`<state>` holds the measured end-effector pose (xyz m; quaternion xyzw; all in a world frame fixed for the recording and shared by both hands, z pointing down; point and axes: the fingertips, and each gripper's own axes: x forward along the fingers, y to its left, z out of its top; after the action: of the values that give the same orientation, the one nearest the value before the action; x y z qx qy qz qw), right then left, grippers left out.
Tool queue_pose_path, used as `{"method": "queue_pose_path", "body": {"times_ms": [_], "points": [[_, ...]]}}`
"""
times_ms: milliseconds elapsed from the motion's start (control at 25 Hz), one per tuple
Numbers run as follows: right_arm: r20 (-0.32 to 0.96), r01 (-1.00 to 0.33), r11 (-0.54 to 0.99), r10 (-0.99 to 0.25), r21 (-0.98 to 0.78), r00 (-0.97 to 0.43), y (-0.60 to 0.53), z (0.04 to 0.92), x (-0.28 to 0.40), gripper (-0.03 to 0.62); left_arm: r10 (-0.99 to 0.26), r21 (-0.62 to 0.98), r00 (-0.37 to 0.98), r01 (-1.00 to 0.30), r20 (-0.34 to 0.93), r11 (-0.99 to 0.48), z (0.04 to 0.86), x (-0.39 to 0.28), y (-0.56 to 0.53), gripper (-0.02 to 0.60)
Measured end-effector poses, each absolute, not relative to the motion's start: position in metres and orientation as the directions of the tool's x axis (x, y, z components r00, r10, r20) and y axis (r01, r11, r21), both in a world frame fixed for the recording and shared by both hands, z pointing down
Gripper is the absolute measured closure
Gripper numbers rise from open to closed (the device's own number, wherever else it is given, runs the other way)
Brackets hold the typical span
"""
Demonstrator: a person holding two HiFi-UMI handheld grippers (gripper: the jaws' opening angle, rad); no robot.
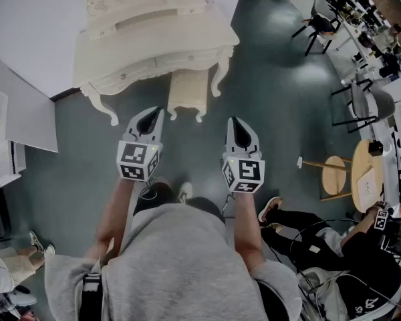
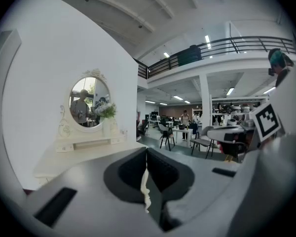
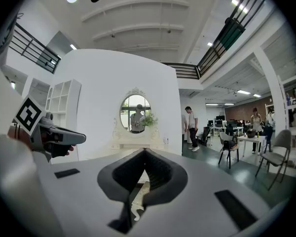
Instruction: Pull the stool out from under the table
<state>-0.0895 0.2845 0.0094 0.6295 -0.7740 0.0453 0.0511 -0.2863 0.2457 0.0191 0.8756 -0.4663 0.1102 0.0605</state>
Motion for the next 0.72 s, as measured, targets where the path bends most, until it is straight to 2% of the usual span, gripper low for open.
{"method": "queue_pose_path", "body": {"times_ms": [400,720], "points": [[0.164,-0.978,0.206,-0.965,-0.006,-0.205,0.254,0.019,-0.086,0.582,-0.795,0.006,0.549,-0.824,0.258,-0.567,0.025,-0.28,0.213,0.577],[0.187,-0.983,0.185,-0.965,-0.02,-0.185,0.189,0.036,-0.087,0.582,-0.767,0.034,0.579,-0.803,0.275,-0.594,0.044,-0.273,0.143,0.577]]}}
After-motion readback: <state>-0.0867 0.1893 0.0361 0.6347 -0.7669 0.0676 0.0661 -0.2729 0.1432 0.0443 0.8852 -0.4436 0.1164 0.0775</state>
